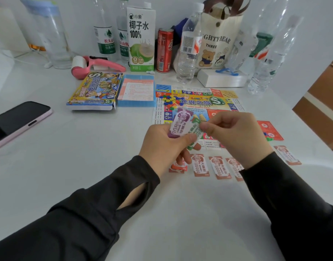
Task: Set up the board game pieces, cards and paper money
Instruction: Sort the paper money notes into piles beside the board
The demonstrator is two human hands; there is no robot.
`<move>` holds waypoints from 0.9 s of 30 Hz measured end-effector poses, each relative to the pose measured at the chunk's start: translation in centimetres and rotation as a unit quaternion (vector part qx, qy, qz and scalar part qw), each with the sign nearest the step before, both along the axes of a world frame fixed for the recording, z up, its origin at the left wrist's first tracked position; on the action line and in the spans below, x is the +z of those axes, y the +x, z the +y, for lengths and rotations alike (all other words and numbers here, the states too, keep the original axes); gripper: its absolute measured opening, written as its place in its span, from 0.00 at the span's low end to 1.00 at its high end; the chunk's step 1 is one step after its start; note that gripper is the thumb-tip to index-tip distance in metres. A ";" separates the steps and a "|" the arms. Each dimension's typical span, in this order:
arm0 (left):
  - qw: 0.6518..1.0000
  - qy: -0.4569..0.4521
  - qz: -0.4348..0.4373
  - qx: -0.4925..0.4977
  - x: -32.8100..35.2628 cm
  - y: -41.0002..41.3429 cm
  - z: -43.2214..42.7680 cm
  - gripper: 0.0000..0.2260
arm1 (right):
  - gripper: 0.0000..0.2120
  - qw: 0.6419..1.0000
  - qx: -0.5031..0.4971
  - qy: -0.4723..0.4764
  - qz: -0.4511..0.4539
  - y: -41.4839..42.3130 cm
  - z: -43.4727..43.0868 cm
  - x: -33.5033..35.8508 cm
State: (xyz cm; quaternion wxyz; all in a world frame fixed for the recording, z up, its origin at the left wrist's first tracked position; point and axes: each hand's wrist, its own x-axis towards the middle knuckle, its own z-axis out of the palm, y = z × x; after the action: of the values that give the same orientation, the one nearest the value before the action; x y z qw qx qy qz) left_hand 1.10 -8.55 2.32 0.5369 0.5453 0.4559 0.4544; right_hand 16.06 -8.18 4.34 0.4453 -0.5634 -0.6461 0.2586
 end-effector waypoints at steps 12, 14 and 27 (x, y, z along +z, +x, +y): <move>0.993 -0.067 -0.093 -0.026 0.1 0.3 -0.4 0.05 | 0.11 1.000 0.012 -0.023 0.014 1.0 0.4 -0.4; 0.994 -0.064 -0.083 -0.028 0.1 0.3 -0.4 0.05 | 0.10 0.999 0.019 -0.029 0.017 1.0 0.3 -0.4; 0.994 -0.068 -0.063 -0.053 0.0 0.3 -0.4 0.04 | 0.12 0.996 0.043 -0.037 0.075 1.4 0.5 -0.6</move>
State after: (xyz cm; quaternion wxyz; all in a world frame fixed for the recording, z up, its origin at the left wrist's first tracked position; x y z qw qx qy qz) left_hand 1.36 -8.96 2.35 0.6236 0.5010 0.4219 0.4267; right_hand 17.43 -7.71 3.76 0.4596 -0.5304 -0.6243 0.3430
